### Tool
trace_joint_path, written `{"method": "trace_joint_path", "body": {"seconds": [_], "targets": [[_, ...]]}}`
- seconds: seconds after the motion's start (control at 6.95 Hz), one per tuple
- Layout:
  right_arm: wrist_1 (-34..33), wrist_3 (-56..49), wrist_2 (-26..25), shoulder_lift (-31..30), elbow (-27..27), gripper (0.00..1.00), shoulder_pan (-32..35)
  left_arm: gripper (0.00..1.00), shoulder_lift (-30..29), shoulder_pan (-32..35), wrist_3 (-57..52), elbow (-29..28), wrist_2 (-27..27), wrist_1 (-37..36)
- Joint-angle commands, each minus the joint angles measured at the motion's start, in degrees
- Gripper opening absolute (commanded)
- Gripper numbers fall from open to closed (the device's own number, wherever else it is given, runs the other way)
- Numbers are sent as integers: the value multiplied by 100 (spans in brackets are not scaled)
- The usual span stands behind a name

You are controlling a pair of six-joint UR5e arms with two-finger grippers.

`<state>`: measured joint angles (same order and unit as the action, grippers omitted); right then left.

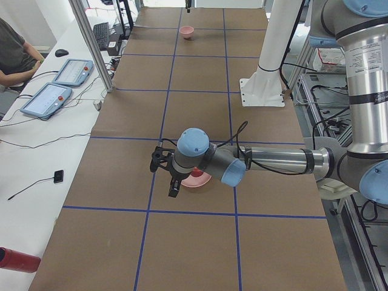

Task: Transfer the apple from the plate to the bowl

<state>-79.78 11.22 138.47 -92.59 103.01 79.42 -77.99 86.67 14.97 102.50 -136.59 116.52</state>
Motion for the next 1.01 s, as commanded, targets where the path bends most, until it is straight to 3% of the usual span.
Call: {"method": "trace_joint_path", "body": {"seconds": [0.0,0.29,0.86], "targets": [[182,12,-13,29,-253,100,-6,98,30,-1,6,-2,-17,-15],[943,20,-66,-22,-499,100,-23,98,30,-1,-3,-2,-17,29],[973,12,-276,932,-2097,100,-330,98,74,16,-3,138,-78,38]]}}
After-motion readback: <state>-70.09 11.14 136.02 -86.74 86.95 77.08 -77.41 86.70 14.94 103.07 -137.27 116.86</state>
